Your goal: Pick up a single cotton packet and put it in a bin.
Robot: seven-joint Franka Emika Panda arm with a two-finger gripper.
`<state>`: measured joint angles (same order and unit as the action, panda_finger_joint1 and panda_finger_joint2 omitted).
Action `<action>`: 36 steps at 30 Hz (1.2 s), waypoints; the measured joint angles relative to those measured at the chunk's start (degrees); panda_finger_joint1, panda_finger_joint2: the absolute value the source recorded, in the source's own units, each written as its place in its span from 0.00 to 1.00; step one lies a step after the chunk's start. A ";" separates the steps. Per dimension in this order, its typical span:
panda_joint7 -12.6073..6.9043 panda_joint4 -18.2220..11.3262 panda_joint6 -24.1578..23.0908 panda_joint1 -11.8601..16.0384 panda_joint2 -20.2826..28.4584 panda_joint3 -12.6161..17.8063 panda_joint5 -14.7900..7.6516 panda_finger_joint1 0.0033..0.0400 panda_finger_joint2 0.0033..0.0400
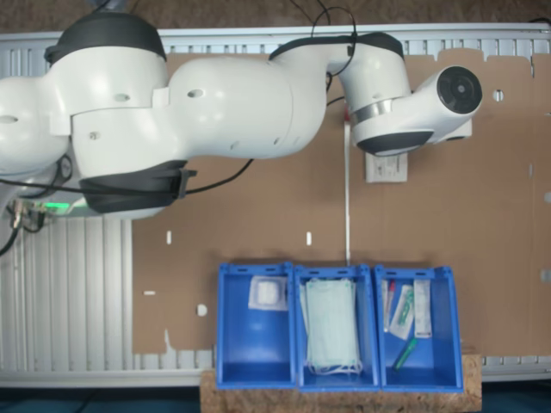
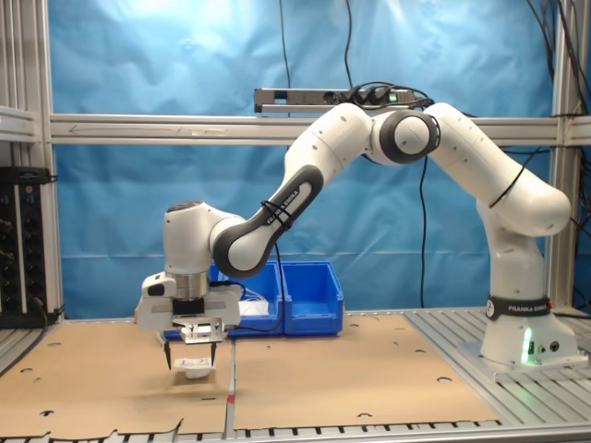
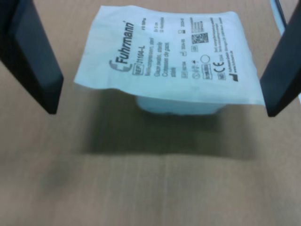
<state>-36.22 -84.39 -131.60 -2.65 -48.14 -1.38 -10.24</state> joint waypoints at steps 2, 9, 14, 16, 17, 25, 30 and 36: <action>-0.52 -0.03 0.00 0.29 -0.19 0.01 0.00 1.00 1.00; -1.85 -0.07 0.00 1.17 -0.37 0.40 0.00 1.00 1.00; -2.69 -0.20 -0.01 1.52 -0.37 1.00 0.00 1.00 1.00; -2.92 -0.35 -0.01 1.69 -0.37 1.15 0.00 1.00 1.00; -3.02 -0.45 -0.01 1.76 -0.37 1.25 0.00 1.00 1.00; -3.87 -1.15 -0.01 1.99 -0.37 1.72 0.00 1.00 1.00; -4.22 -1.99 -0.01 1.99 -0.38 1.74 0.00 1.00 1.00; -4.65 -2.46 -0.01 1.99 -0.40 1.74 0.00 1.00 1.00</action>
<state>-40.87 -86.85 -131.60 -0.66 -48.54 0.37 -10.24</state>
